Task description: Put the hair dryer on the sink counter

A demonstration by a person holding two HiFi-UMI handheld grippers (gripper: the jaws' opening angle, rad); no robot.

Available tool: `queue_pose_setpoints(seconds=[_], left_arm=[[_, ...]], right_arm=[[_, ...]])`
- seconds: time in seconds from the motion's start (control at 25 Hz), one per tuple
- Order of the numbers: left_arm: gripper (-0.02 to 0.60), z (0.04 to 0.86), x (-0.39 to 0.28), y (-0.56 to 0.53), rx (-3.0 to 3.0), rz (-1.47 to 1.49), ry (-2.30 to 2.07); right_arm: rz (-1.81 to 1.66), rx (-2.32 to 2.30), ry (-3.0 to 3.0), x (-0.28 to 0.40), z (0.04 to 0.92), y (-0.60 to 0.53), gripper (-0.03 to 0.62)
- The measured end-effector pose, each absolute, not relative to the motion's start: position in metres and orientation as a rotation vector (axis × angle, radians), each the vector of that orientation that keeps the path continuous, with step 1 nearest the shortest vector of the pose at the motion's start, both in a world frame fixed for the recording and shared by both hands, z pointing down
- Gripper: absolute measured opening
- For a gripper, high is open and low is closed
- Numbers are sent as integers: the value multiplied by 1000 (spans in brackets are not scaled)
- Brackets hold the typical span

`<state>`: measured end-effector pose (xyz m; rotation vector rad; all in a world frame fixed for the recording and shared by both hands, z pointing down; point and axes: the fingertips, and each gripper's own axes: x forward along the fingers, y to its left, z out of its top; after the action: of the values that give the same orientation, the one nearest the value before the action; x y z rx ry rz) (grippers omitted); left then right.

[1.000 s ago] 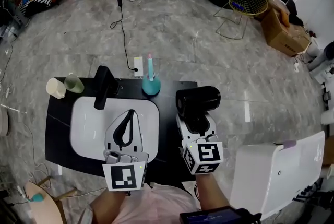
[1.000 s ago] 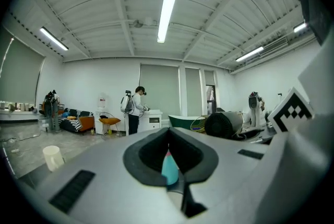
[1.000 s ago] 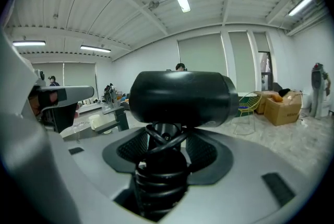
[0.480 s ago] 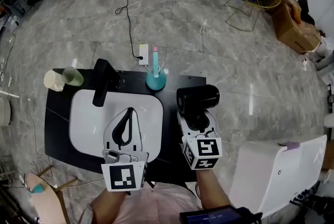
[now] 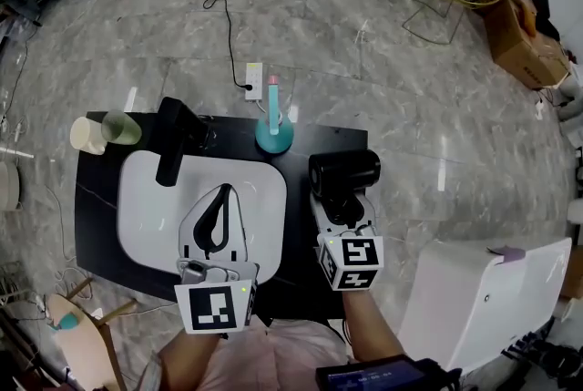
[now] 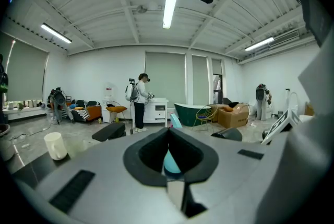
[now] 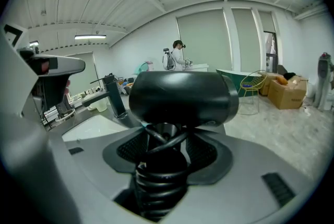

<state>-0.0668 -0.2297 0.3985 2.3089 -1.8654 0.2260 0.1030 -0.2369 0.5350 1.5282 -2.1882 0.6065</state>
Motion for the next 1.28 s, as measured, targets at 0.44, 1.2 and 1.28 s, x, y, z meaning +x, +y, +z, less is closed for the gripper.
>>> queue_pose_setpoints(seconds=[0.44,1.2,1.28], left_arm=[[9,409,-70,-243,2274,250,-1877],[9,414,-76,-248,2290,304,-1894],[9,413,-75,-249,2274,280,-1893]], right_arm=[[664,1491,-2158,102,557,-243,241],[835,1390,-2008,99,591,-254,244],[862,1379,-1986,100,595,-255,244]])
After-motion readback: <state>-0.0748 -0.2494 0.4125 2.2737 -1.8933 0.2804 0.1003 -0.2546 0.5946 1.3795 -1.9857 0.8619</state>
